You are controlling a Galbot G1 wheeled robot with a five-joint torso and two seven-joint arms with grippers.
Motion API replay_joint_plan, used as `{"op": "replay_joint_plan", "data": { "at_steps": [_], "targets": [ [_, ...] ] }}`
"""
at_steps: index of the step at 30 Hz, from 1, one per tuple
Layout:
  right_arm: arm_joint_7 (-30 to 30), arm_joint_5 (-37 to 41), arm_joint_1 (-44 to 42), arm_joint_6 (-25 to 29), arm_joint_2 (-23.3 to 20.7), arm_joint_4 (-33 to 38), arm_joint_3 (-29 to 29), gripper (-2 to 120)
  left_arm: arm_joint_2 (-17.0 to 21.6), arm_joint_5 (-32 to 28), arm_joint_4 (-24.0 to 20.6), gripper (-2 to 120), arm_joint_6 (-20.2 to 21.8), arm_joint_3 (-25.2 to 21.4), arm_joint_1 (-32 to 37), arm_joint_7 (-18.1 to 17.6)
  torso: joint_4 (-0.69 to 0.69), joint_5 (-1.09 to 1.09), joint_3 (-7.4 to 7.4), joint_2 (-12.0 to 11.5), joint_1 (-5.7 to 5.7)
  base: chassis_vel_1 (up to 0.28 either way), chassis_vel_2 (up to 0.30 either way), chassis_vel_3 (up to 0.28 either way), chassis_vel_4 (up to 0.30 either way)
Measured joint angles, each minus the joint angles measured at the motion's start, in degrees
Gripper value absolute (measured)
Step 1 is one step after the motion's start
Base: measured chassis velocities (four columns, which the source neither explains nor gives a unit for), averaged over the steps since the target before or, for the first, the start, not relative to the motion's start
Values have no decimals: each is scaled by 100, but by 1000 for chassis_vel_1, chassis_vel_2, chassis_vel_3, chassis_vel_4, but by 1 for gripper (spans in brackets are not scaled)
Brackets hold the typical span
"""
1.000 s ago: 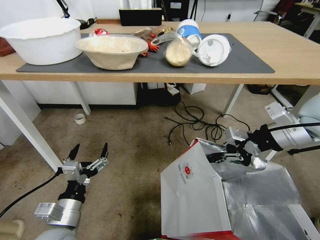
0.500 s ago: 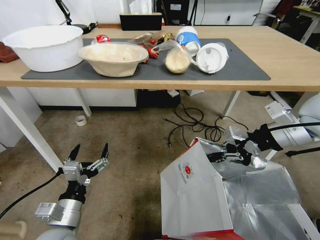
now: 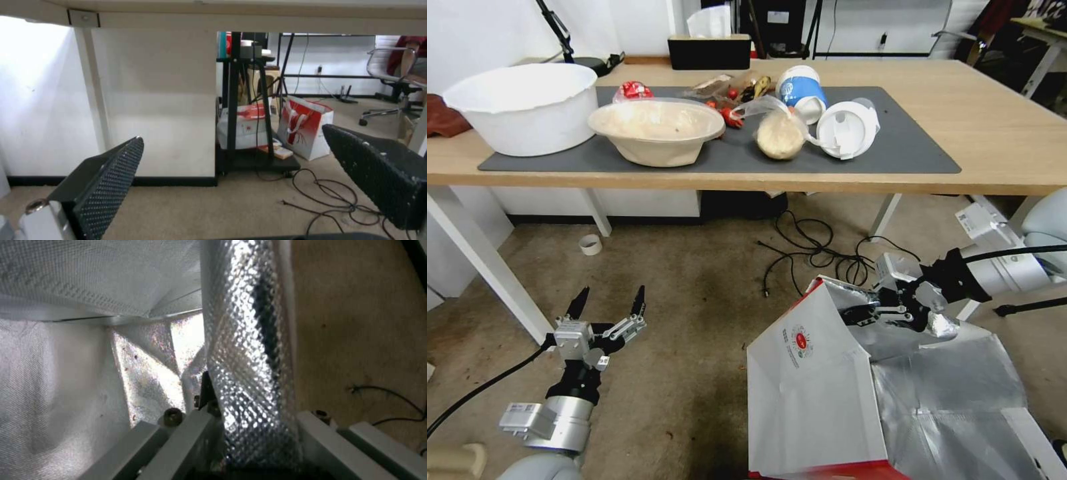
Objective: Pick up the food delivery bag from the floor and place it on the table.
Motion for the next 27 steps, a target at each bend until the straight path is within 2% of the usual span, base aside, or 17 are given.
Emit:
{"op": "replay_joint_plan", "data": {
  "at_steps": [12, 16, 27],
  "targets": [
    [-15, -11, 0, 2, 25, 3, -26, 0, -11, 4, 9, 100, 1, 3, 20, 0, 2, 0, 162, 234, 72, 0, 0, 0, 0],
    [-23, -13, -13, 4, 21, 18, -22, 0, -27, 29, -8, 100, 2, 12, 44, 4, 0, 0, 276, 386, 109, 0, 0, 0, 0],
    [-26, -23, -35, 4, 29, 48, -10, 0, -41, 43, -53, 100, 0, 8, 82, 11, 0, 0, 449, 631, 185, 0, 0, 0, 0]
  ]
}}
